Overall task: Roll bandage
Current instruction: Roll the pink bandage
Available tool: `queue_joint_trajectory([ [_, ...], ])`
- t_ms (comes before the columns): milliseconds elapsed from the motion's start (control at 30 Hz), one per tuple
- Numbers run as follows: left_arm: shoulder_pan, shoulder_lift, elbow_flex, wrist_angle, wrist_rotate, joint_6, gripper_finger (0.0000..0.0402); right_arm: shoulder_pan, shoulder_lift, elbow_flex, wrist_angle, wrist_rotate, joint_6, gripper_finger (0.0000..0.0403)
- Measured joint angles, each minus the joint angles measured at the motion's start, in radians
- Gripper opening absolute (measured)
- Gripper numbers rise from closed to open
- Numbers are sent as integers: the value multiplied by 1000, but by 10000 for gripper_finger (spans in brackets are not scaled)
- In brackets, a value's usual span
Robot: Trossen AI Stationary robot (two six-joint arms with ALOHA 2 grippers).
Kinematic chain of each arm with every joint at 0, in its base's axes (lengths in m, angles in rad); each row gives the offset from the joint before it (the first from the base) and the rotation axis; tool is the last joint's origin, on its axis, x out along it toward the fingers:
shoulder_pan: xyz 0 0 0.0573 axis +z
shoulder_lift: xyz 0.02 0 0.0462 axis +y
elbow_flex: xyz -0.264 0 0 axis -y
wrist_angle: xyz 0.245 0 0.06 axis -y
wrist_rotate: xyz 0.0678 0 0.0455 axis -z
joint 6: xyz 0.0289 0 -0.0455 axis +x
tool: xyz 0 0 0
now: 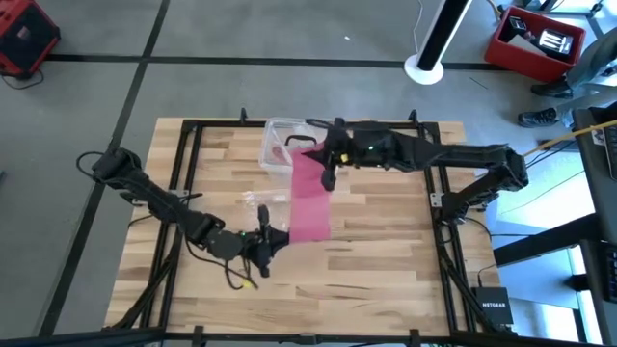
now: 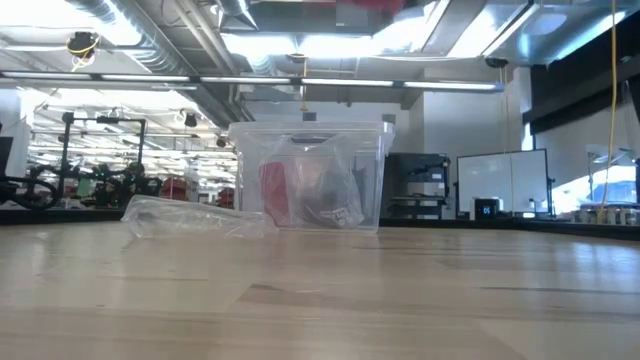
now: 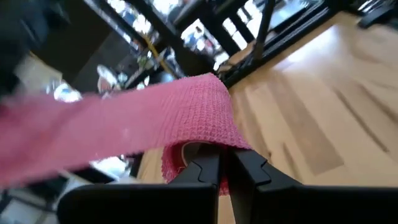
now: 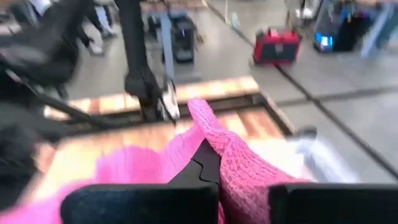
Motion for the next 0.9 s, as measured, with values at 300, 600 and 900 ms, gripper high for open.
queue_joint_trajectory([
  [300, -76, 0, 3, 148, -4, 192, 1, -5, 0, -241, 124, -66, 101, 12],
  [600, -69, -6, 50, 149, -23, 270, 1, -4, -1, -327, 120, -154, 178, 125],
  [900, -46, -11, 62, 35, -22, -36, 1, -27, -54, -327, 61, -153, 110, 297],
])
